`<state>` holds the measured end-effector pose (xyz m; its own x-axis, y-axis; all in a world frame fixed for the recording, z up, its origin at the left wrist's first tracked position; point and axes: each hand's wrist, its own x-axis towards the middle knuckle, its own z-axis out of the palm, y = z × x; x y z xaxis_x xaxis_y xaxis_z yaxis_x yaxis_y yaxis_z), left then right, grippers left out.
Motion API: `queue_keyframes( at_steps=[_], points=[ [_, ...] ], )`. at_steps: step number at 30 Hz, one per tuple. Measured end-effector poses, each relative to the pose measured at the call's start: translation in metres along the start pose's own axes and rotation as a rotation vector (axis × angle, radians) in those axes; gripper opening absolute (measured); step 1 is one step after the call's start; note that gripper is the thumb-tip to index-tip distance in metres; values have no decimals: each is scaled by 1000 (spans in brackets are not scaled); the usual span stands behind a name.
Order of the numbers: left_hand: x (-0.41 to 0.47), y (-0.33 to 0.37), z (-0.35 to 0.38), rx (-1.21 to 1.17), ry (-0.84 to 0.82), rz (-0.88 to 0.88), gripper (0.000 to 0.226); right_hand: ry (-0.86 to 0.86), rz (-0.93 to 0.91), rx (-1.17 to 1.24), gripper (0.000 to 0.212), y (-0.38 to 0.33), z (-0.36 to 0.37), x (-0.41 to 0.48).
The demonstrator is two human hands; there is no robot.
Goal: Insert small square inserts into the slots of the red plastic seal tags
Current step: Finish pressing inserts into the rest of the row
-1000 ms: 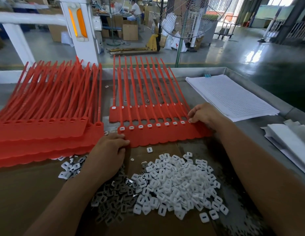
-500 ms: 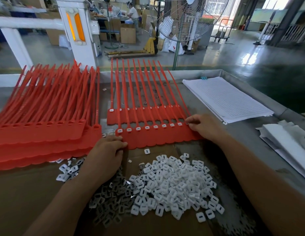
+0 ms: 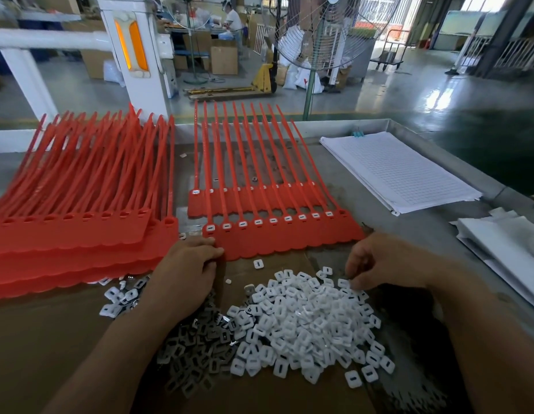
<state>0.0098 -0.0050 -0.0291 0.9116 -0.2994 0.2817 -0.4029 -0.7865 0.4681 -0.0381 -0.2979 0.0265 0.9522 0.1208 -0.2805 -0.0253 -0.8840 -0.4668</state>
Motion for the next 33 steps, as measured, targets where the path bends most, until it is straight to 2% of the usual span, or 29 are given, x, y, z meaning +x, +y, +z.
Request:
queue_keyframes(
  at_steps=[11,16,25,28,33],
  points=[
    [0,0,-1,3,3,-7,33,-27,-8,-31,22,-5,5,2],
    [0,0,-1,1,-6,-13,33,-30,-36,104,16,-3,4,1],
    [1,0,-1,1,-15,-18,34,115,-86,357,21,-2,1,6],
    [0,-1,-2,6,-21,-15,34,244,-84,379,15,-2,-3,11],
    [1,0,-2,-8,-16,-30,34,482,-42,381,22,7,-14,29]
  ],
)
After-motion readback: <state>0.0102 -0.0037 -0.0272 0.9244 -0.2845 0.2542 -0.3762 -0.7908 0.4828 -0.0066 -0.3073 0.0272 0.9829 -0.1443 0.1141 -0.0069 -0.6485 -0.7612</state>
